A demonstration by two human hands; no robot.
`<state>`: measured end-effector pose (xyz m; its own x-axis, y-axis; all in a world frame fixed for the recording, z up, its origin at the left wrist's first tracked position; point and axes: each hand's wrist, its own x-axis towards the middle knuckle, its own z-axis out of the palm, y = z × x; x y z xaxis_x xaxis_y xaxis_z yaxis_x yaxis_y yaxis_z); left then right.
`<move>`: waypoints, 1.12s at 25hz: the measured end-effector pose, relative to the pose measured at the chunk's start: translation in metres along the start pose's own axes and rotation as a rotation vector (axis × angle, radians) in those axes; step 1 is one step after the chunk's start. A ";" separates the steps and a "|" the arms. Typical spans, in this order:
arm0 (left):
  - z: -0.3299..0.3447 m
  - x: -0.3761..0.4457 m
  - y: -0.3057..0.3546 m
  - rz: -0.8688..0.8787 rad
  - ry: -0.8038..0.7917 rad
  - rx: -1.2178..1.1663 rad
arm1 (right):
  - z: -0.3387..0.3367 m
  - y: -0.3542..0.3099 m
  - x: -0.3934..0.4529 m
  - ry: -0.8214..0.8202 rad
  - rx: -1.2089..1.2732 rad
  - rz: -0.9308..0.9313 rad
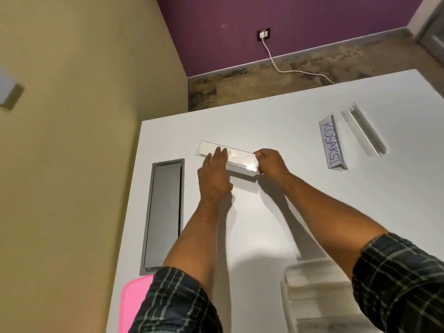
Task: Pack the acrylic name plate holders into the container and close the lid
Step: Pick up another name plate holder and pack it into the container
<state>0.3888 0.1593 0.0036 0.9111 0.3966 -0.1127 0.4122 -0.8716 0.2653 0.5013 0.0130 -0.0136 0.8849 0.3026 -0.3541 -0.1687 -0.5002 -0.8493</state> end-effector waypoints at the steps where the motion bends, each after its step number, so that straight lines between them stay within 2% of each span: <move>1: -0.003 -0.010 0.003 0.026 0.014 0.076 | -0.019 0.007 -0.009 -0.026 0.017 0.023; 5: -0.014 -0.046 0.022 0.157 0.026 0.238 | -0.088 0.038 -0.045 -0.095 0.113 0.104; 8: -0.018 -0.069 0.046 0.139 -0.003 0.194 | -0.124 0.054 -0.074 -0.113 0.176 0.129; 10: -0.016 -0.089 0.066 0.015 -0.009 -0.028 | -0.142 0.064 -0.094 -0.106 0.236 0.146; 12: -0.011 -0.107 0.085 -0.142 -0.056 -0.413 | -0.151 0.073 -0.114 -0.109 0.300 0.166; 16: 0.002 -0.139 0.125 -0.358 -0.330 -0.976 | -0.150 0.090 -0.148 -0.151 0.409 0.223; 19: 0.006 -0.156 0.150 -0.439 -0.412 -1.238 | -0.144 0.101 -0.170 -0.218 0.495 0.261; 23: 0.005 -0.167 0.153 -0.440 -0.440 -1.191 | -0.144 0.117 -0.191 -0.358 0.462 0.277; 26: -0.001 -0.174 0.146 -0.355 -0.546 -1.040 | -0.158 0.123 -0.207 -0.446 0.193 0.144; 28: -0.007 -0.177 0.142 -0.241 -0.653 -0.854 | -0.171 0.127 -0.211 -0.322 0.077 -0.037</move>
<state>0.2856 -0.0329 0.0680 0.7396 0.0812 -0.6682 0.6684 -0.2054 0.7149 0.3672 -0.2532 0.0209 0.7107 0.5660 -0.4178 -0.1827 -0.4251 -0.8865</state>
